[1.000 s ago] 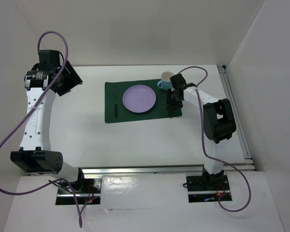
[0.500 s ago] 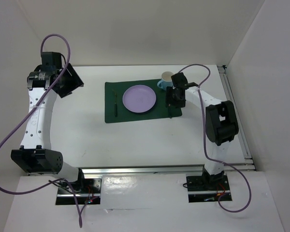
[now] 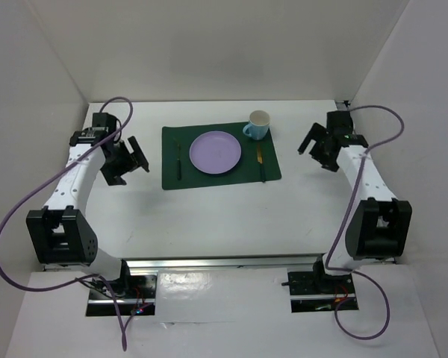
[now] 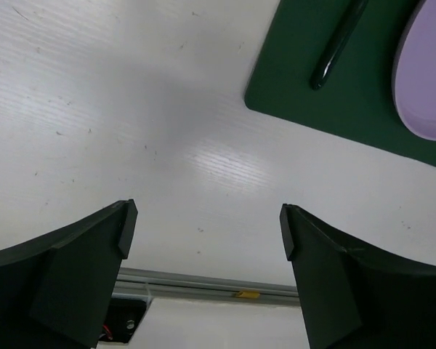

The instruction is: Set the dinner table for one person

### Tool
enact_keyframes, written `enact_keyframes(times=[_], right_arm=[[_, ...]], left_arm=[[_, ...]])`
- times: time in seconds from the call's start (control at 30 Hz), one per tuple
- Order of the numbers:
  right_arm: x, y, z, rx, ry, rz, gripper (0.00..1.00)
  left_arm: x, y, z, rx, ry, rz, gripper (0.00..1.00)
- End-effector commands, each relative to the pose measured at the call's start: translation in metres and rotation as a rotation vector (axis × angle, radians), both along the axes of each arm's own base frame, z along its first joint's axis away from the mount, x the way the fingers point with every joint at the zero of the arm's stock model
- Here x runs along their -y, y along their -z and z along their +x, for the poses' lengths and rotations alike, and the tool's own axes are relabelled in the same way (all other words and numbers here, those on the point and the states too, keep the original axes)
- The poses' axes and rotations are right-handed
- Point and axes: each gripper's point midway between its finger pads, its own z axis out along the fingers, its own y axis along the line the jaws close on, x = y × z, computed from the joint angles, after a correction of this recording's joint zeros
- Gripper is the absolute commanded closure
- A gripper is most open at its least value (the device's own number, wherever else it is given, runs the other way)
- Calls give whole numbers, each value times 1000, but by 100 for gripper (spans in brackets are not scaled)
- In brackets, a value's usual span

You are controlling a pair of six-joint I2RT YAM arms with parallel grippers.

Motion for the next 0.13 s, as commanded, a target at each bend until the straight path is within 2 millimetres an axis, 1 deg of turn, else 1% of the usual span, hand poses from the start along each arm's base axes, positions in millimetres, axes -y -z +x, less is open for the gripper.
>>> enact_keyframes(times=[0.0,0.03,0.07,0.1], right_arm=[[19,0,-27,-28,107,6,0],[23,-3,-27,-19,118,6,0],[26,0,-32,-28,115,7,0],[26,-3,-32,-19,115,6,0]], left_arm=[[5,-13,14,85,19,-18,0],[3,-13,14,85,15,-10,0],[2,-16,13,93,11,-1,0],[5,-19,15,103,22,-1,0]])
